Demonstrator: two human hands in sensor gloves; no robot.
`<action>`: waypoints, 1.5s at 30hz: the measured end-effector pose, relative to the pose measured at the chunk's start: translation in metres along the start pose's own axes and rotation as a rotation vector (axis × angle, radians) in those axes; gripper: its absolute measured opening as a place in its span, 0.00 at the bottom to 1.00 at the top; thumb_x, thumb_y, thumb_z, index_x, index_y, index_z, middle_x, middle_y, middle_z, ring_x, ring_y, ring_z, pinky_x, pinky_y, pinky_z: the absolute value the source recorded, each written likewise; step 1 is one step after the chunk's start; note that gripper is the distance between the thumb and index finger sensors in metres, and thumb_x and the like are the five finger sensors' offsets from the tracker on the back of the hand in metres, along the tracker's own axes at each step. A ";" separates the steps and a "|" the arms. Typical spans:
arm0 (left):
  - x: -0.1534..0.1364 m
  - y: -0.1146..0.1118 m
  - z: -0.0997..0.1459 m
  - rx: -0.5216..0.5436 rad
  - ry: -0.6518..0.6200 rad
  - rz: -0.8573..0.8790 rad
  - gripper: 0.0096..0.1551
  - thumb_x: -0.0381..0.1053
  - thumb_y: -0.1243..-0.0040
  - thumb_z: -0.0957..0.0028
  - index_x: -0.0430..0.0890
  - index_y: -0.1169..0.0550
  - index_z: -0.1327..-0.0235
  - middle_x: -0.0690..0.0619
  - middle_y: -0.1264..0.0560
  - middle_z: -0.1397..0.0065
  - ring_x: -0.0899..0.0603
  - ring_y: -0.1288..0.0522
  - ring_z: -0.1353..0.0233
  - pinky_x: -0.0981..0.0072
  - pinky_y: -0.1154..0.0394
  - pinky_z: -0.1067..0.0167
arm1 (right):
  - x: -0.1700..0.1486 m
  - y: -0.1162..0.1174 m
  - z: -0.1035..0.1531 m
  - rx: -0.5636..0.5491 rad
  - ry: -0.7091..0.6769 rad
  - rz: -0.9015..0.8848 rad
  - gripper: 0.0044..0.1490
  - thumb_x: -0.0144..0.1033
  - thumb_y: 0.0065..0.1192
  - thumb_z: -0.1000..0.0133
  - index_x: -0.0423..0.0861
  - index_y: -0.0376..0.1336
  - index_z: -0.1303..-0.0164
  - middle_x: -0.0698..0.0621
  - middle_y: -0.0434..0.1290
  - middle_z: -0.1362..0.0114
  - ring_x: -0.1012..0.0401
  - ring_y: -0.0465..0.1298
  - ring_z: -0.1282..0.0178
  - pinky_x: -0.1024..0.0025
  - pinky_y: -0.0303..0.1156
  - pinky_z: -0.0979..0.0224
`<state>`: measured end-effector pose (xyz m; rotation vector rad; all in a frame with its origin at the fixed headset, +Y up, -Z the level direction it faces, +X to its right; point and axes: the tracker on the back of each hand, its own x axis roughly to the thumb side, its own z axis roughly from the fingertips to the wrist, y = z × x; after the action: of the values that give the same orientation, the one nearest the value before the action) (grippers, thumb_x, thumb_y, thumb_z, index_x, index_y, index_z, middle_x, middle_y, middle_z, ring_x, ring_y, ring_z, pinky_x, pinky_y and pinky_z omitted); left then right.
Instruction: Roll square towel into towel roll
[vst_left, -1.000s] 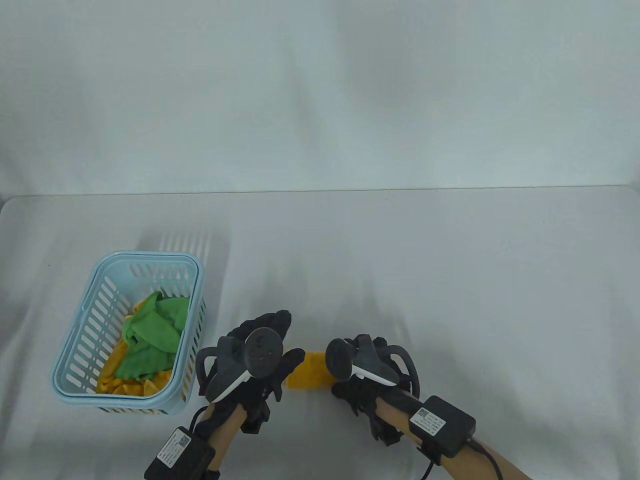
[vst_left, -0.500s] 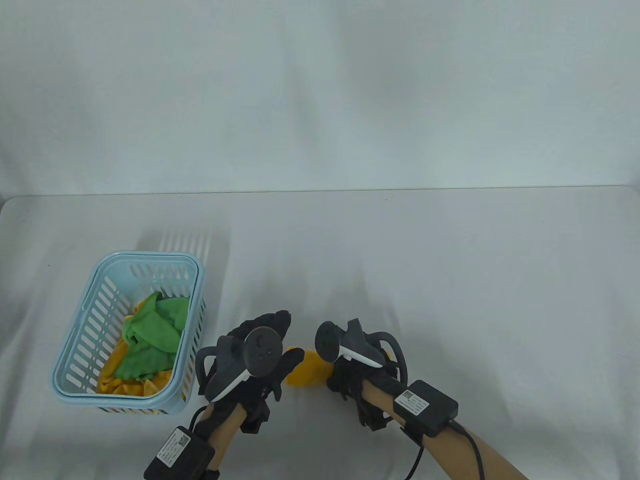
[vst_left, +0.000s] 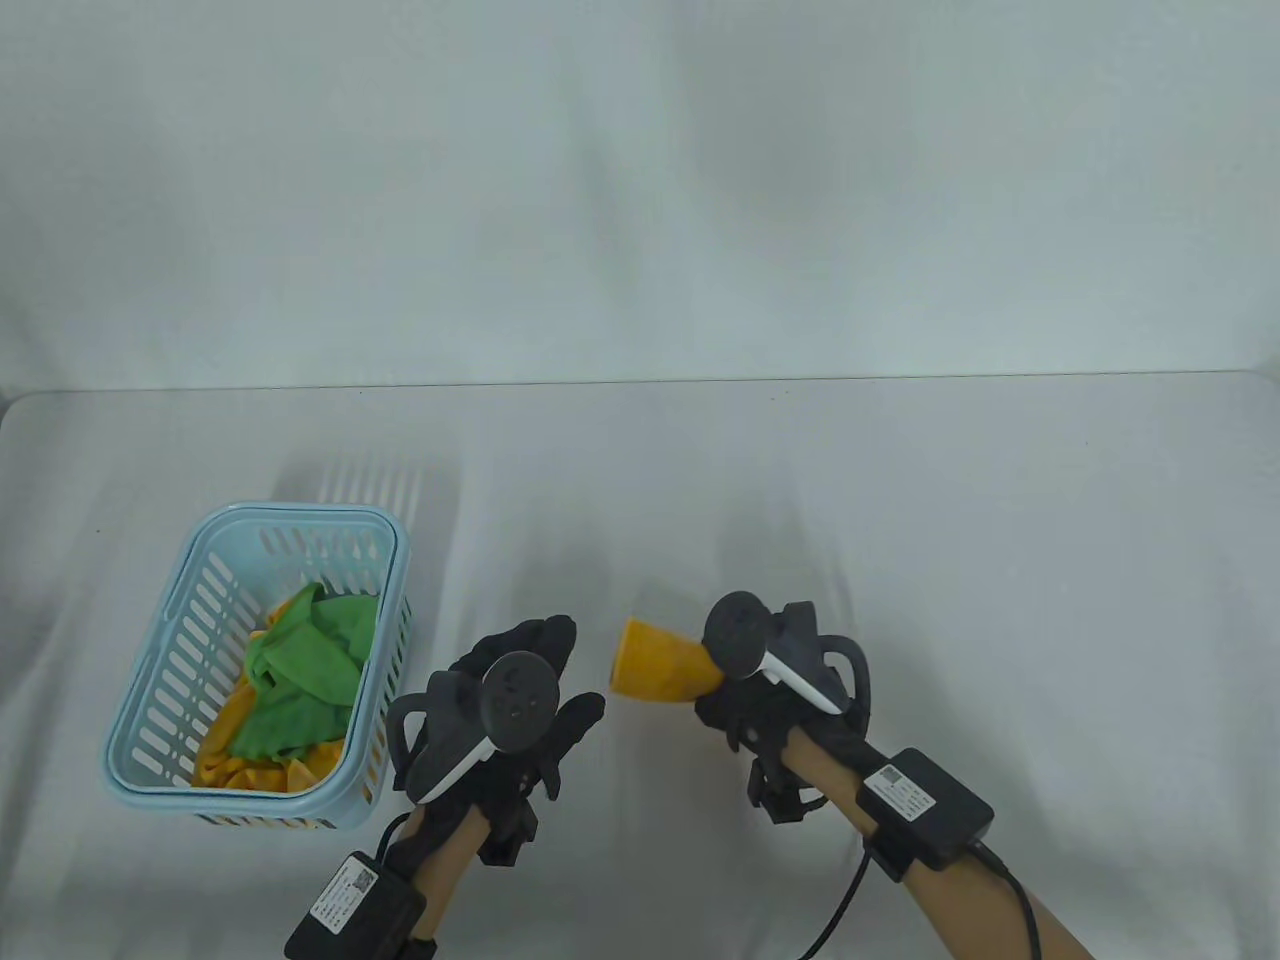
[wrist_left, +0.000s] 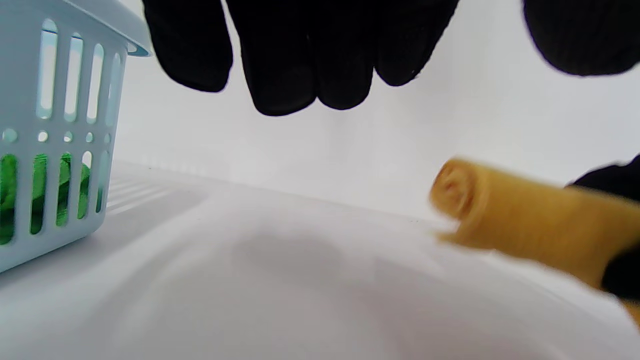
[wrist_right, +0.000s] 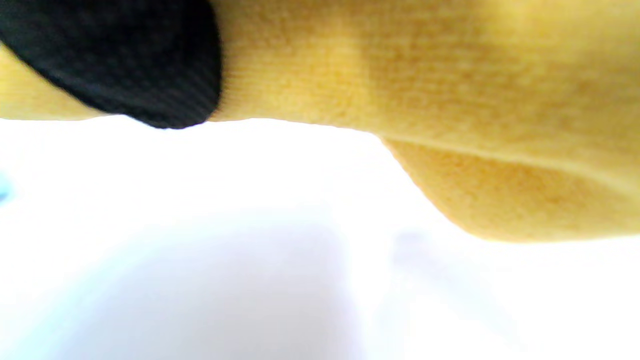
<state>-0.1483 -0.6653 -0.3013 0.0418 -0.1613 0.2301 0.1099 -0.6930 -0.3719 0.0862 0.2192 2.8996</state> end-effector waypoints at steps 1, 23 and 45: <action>0.000 0.000 0.000 -0.001 0.000 -0.003 0.50 0.71 0.43 0.64 0.56 0.35 0.25 0.53 0.33 0.21 0.39 0.29 0.23 0.40 0.33 0.28 | -0.010 -0.013 -0.004 -0.035 0.027 0.005 0.43 0.54 0.75 0.67 0.55 0.62 0.41 0.54 0.68 0.36 0.51 0.67 0.32 0.42 0.57 0.22; 0.008 -0.007 -0.001 -0.017 -0.037 -0.029 0.49 0.71 0.43 0.63 0.56 0.35 0.25 0.53 0.33 0.21 0.39 0.29 0.23 0.39 0.33 0.28 | -0.237 -0.024 -0.071 -0.165 0.694 0.252 0.43 0.51 0.74 0.64 0.59 0.58 0.39 0.58 0.63 0.32 0.53 0.63 0.26 0.43 0.54 0.20; 0.009 -0.010 -0.003 -0.038 -0.030 -0.034 0.49 0.71 0.43 0.63 0.56 0.35 0.25 0.53 0.33 0.21 0.39 0.29 0.23 0.39 0.33 0.28 | -0.258 -0.021 -0.057 -0.066 0.702 0.201 0.55 0.54 0.72 0.64 0.62 0.47 0.28 0.61 0.53 0.20 0.53 0.53 0.15 0.41 0.49 0.17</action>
<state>-0.1363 -0.6727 -0.3032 0.0104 -0.1951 0.1922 0.3605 -0.7411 -0.4421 -0.9779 0.2371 3.0054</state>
